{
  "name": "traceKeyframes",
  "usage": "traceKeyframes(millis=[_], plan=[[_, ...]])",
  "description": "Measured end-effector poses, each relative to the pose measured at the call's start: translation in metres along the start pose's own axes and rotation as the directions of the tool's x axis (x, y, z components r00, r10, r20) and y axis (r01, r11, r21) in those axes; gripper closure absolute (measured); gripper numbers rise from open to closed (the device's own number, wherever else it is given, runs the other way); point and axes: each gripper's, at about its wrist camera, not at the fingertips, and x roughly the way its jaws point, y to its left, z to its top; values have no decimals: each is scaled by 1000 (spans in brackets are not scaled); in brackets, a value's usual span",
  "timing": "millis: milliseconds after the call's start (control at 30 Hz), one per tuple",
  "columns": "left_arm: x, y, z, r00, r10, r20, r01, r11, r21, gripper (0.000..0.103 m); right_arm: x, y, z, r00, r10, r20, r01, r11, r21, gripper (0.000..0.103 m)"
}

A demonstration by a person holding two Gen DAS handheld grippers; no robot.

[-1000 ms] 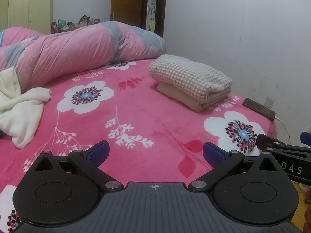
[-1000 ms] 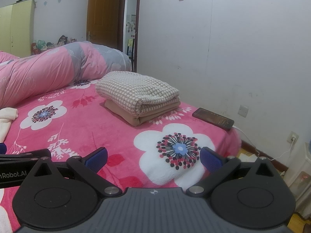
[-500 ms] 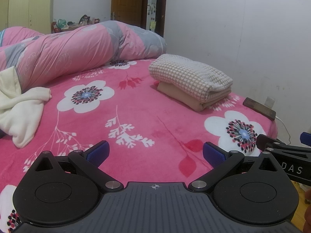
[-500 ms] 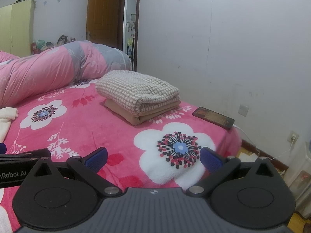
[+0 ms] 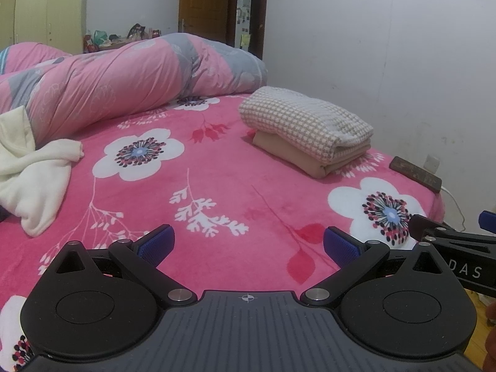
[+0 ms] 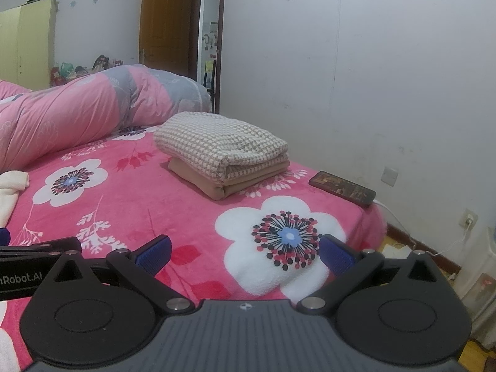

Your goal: Fold clothes

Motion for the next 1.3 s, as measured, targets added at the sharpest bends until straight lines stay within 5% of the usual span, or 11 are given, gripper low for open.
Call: traceKeyframes(millis=[1300], plan=[[1,1,-1,1000,6,-5,-6,1000,1,0,3,1,-2,1000,1,-8,-1,1000,0,0]])
